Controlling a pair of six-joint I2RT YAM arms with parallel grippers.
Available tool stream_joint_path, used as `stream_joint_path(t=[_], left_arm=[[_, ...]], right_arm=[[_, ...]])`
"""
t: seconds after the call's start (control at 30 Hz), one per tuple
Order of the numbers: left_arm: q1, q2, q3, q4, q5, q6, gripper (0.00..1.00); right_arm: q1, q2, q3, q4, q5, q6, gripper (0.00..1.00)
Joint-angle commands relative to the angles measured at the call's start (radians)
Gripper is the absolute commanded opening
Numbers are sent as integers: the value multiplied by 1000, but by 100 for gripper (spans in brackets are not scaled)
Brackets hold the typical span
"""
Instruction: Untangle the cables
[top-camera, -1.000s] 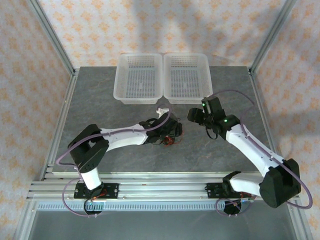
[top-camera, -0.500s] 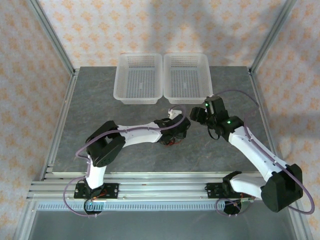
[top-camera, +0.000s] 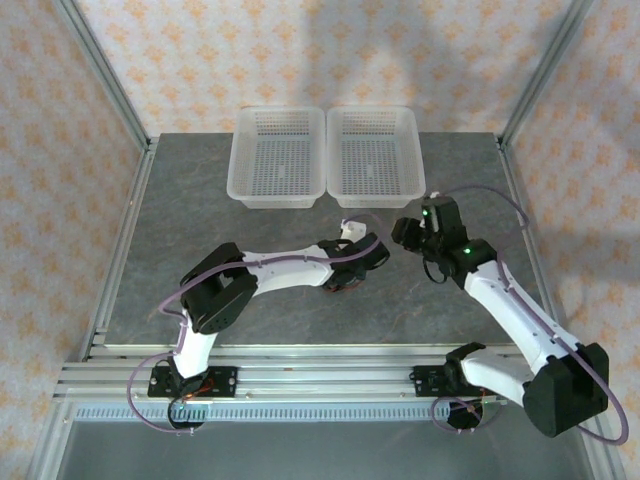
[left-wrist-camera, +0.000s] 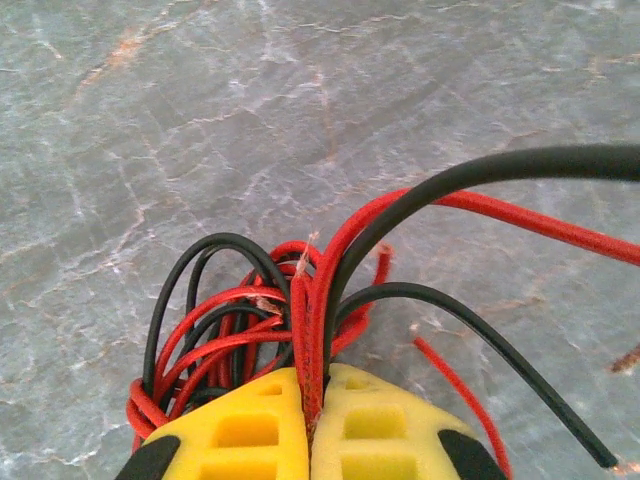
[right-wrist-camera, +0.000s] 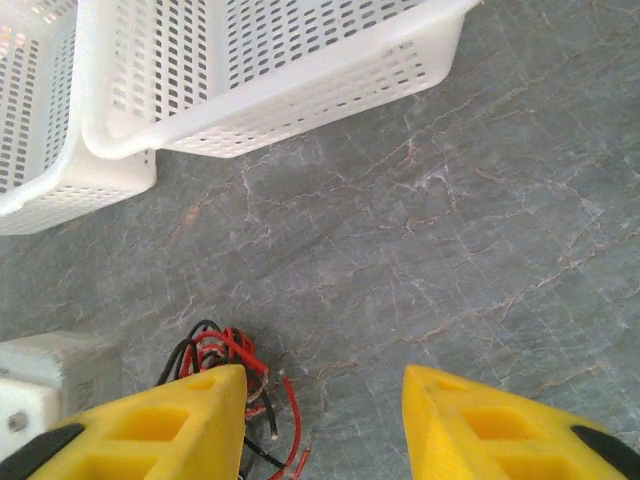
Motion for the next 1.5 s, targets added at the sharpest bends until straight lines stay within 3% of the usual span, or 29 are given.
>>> stream_joint_path(t=[0.0,0.17,0.37,0.57,0.7,0.93,1.2,1.3,1.47], left_arm=[[-10,-155,-6,80,91,26,0],[-11,-293,-65,200,262,37,0],[35,-362,-175,309,371,-22,0],[156,-357,-418,661,605,-187,0],[200,-292,-484,812,679,-261,0],[244,-251,-557,854,654,-291,0],[283,-339,-614,680,462,-219,0],[293,-382,-648,643,402,-209,7],[324,-447,-707,611,333,-193,31]], right_arm=[[-60,-24,-49,65,-114,11,44],[-134,-16,-115,138,-217,33,45],[-149,11,-144,163,-220,43,45],[-150,32,-178,170,-230,56,45],[-148,33,-212,189,-259,75,45],[-104,52,-241,214,-261,97,44],[62,185,-213,326,-243,162,43],[117,240,-188,363,-244,172,43],[188,317,-133,407,-251,179,42]])
